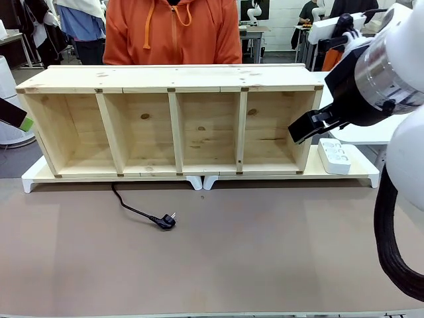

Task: Perform cable management.
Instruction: When the cord part of the Power Cable appears at the lower middle area of the table and stops, grasp the cord part of the Power Cable.

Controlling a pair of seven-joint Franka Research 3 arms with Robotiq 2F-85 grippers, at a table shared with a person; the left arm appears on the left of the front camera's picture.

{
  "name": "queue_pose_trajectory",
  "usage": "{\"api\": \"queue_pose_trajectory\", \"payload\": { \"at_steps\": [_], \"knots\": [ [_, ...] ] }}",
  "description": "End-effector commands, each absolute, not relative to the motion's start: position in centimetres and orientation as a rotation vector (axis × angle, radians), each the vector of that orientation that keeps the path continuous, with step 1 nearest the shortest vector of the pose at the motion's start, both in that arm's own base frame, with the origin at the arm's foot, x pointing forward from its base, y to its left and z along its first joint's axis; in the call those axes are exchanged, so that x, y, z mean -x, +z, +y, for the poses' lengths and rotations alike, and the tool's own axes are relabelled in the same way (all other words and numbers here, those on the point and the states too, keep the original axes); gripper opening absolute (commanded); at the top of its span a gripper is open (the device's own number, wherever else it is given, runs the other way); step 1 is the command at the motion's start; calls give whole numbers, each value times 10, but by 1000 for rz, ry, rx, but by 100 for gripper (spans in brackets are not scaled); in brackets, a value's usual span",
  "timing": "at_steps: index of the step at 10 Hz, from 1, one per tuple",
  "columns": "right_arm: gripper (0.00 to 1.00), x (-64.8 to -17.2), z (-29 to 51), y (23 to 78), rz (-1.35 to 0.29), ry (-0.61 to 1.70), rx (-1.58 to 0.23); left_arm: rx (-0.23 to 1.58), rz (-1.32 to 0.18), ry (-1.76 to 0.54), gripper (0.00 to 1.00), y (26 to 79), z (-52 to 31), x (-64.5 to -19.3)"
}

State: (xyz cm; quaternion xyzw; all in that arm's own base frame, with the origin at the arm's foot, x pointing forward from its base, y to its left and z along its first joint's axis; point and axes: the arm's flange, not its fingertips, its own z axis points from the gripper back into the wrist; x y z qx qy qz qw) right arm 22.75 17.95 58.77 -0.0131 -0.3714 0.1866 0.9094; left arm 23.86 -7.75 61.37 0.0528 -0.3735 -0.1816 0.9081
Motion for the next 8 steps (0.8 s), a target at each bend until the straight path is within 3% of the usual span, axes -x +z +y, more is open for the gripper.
{"api": "queue_pose_trajectory", "payload": {
  "at_steps": [1, 8],
  "knots": [
    [100, -251, 209, 598, -723, 473, 7, -109, -773, -371, 100, 613, -78, -240],
    [100, -327, 318, 568, -557, 689, -51, -109, -773, -371, 100, 613, -78, -240]
  ]
}}
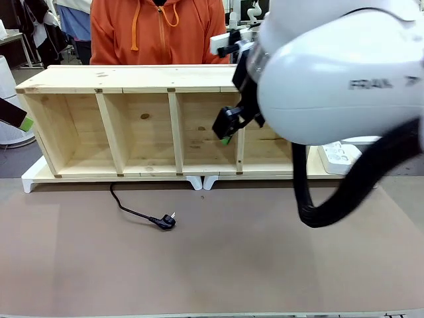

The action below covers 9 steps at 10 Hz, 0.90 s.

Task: Perform cable management.
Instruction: When the cord part of the Power Cable appears at the lower middle area of the table and stops, grasp the cord part of the Power Cable.

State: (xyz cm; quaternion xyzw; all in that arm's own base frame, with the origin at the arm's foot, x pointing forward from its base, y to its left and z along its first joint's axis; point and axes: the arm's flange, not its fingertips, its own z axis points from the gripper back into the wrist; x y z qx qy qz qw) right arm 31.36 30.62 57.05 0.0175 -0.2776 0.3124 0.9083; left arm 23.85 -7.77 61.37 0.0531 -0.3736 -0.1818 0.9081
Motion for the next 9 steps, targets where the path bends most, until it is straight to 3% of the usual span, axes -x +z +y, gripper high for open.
{"api": "queue_pose_trajectory", "payload": {
  "at_steps": [1, 9],
  "knots": [
    [100, -340, 332, 556, -528, 719, -50, -109, -773, -371, 100, 613, -78, -240],
    [100, -404, 412, 486, -401, 826, -41, -109, -773, -371, 100, 613, -78, -240]
  ]
}}
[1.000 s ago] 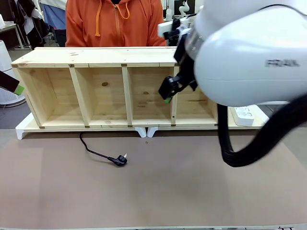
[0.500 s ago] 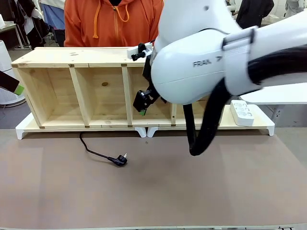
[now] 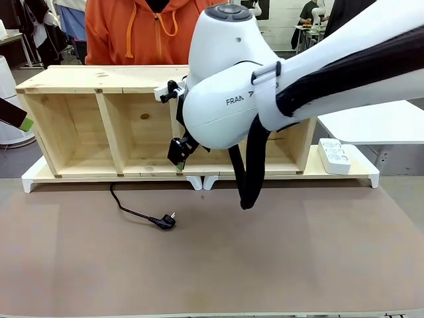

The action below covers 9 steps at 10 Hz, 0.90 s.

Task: Perform cable management.
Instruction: When the cord part of the Power Cable appears at the lower middle area of the table and stops, grasp the cord part of the Power Cable.

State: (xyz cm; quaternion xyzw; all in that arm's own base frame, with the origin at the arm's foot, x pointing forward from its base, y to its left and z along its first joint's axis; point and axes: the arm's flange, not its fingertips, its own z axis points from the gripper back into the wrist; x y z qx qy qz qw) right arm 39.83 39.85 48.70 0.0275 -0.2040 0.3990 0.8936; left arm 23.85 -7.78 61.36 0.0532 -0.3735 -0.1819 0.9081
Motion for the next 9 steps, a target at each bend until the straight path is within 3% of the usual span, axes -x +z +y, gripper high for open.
{"api": "queue_pose_trajectory", "payload": {
  "at_steps": [1, 9],
  "knots": [
    [100, -407, 420, 477, -378, 842, -40, -109, -773, -371, 100, 613, -78, -240],
    [100, -419, 482, 428, -256, 970, -69, -109, -773, -371, 100, 613, -78, -240]
  ]
}}
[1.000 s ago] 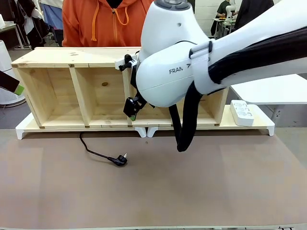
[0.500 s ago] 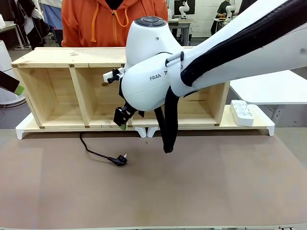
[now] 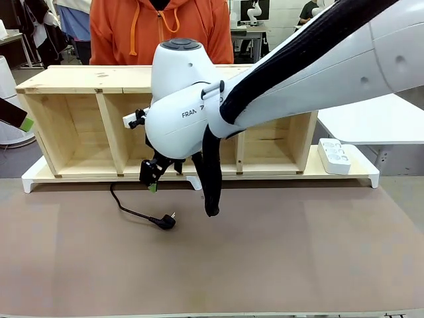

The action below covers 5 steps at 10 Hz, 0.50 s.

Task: Perform cable management.
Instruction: When the cord part of the Power Cable appears at the lower middle area of the table and stops, grasp the cord part of the Power Cable.

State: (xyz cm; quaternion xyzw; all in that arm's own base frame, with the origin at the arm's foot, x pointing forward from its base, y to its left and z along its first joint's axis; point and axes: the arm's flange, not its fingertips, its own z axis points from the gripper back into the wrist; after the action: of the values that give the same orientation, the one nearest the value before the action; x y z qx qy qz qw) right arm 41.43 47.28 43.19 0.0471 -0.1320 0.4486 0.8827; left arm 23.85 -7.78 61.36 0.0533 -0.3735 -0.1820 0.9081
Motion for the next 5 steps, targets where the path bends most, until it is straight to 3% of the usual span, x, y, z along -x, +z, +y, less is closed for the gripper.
{"api": "queue_pose_trajectory", "payload": {
  "at_steps": [1, 5],
  "knots": [
    [100, -418, 488, 422, -241, 983, -67, -109, -773, -371, 100, 613, -78, -240],
    [100, -413, 484, 418, -247, 961, -92, -109, -773, -371, 100, 613, -78, -240]
  ]
}}
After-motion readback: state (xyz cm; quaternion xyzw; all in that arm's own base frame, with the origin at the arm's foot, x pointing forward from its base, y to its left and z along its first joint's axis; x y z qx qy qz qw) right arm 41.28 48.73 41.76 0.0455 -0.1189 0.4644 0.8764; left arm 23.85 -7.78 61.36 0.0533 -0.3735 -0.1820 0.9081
